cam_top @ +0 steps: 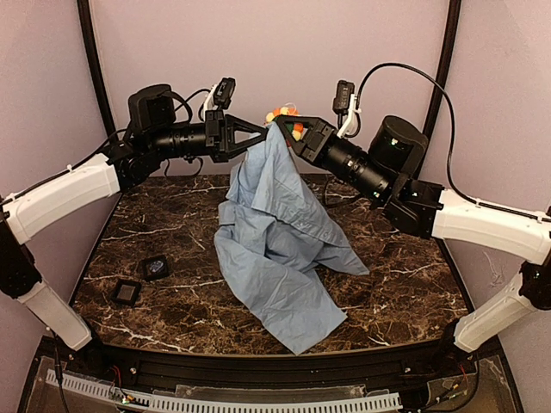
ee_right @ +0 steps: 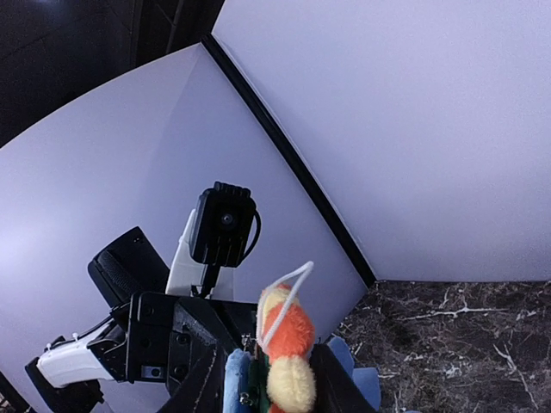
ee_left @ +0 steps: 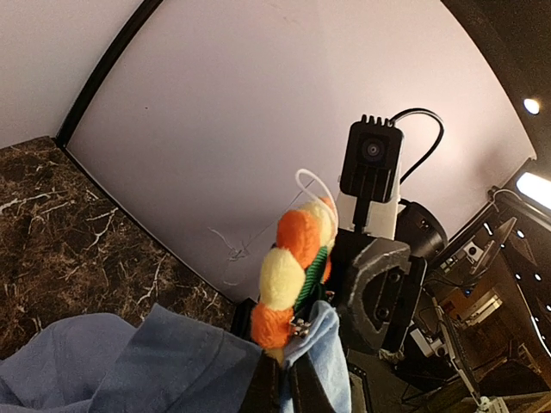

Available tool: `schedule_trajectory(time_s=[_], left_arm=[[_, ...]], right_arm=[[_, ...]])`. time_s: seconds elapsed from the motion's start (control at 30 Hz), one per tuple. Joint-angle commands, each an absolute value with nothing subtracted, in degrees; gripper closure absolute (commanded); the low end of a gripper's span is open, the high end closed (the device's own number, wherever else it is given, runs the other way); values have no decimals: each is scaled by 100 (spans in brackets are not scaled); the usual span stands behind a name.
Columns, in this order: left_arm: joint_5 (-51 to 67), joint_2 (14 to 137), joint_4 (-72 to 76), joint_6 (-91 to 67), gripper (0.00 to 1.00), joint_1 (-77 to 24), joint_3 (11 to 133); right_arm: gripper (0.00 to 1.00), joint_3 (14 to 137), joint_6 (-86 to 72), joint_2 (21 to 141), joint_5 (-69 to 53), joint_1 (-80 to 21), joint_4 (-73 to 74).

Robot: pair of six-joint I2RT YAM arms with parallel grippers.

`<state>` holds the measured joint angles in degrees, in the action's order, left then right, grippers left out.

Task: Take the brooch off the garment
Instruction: Pass from the right arm to the left

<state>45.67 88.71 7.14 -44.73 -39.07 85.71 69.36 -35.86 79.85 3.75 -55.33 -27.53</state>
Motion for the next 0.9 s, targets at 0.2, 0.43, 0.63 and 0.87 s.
schedule_trajectory(time_s=[0.2,0.43,0.63,0.87], left_arm=[[4720,8242,-1243,-3066,99,-3808,8395],[4597,8299,-2836,-1993,99,-3803,8639],[4273,8479,-4007,-1184,99,-3806,8973],[3855,8712,-4754,-581,99,-3915,9271]], right_arm=[[23,6867,-3398,7462,252,-5168,-1072],[16,7555,-2666,7496,-1713,-4327,960],[22,8220,-2302,7954,-3187,-4122,2262],[28,8393,-2682,8475,-4477,-4150,2101]])
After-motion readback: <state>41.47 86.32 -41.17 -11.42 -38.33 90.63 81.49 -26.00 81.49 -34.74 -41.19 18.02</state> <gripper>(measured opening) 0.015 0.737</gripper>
